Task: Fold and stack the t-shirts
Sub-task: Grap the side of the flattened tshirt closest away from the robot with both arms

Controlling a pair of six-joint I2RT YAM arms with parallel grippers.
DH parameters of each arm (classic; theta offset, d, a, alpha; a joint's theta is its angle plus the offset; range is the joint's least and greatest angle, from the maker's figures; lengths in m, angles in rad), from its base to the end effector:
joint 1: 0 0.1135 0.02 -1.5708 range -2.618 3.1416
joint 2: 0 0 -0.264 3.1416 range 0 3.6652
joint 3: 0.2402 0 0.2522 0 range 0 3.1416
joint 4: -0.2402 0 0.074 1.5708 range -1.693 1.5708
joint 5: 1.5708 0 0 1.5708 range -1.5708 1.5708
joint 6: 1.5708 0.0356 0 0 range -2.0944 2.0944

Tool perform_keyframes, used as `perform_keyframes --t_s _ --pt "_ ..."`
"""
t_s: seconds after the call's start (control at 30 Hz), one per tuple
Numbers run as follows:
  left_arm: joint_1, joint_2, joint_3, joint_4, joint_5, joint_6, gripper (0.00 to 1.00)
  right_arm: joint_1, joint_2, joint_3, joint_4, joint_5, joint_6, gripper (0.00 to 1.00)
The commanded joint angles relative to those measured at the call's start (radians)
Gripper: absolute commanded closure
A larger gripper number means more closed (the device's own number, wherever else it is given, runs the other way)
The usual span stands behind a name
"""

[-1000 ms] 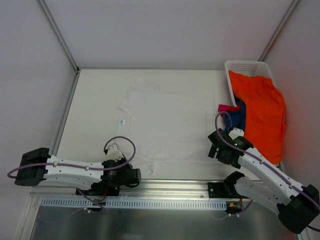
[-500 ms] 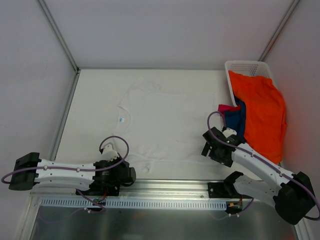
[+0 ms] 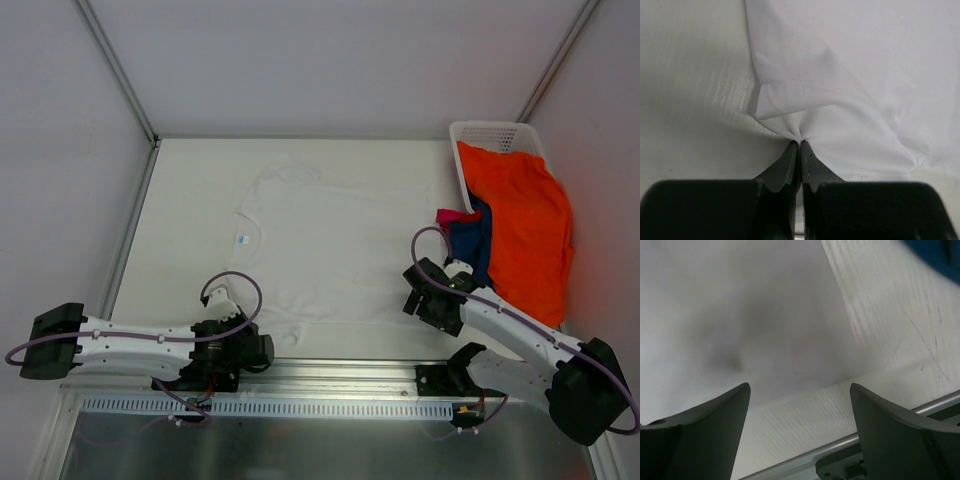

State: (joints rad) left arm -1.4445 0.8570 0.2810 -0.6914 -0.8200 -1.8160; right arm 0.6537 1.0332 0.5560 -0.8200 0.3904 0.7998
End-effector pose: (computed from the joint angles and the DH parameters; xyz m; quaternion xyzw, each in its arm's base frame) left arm 0.0403 -0.1104 0.1361 -0.2266 0.8799 -0.1618 0.3851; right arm 0.1343 0.0858 0.1781 0.0973 0.9673 -0.0547 0.2277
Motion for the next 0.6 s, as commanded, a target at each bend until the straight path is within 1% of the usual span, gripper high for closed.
perform_keyframes --t_s 0.0,0.17,0.23,0.33,0.4,0.47,0.53,0.57 --pt "0.013 0.031 0.006 -0.062 0.03 0.023 1.0 0.007 -0.064 -0.046 -0.074 0.068 0.087 0.14" --pt "0.012 0.062 0.015 -0.062 0.035 0.026 1.0 0.012 -0.205 -0.116 -0.088 0.106 0.197 0.13" --pt "0.012 0.071 0.017 -0.062 0.039 0.027 1.0 0.011 -0.254 -0.134 -0.093 0.123 0.214 0.13" --pt "0.012 0.074 0.021 -0.062 0.042 0.029 1.0 0.009 -0.274 -0.143 -0.094 0.136 0.226 0.15" --pt "0.012 0.079 0.024 -0.062 0.041 0.029 1.0 0.009 -0.259 -0.139 -0.088 0.143 0.222 0.2" --pt "0.012 0.089 0.03 -0.062 0.041 0.029 1.0 0.007 -0.237 -0.128 -0.077 0.157 0.217 0.28" --pt "0.012 0.103 0.037 -0.062 0.042 0.035 1.0 0.007 -0.207 -0.12 -0.071 0.162 0.213 0.41" --pt "0.012 0.108 0.043 -0.062 0.047 0.035 1.0 0.007 -0.196 -0.114 -0.062 0.162 0.21 0.43"
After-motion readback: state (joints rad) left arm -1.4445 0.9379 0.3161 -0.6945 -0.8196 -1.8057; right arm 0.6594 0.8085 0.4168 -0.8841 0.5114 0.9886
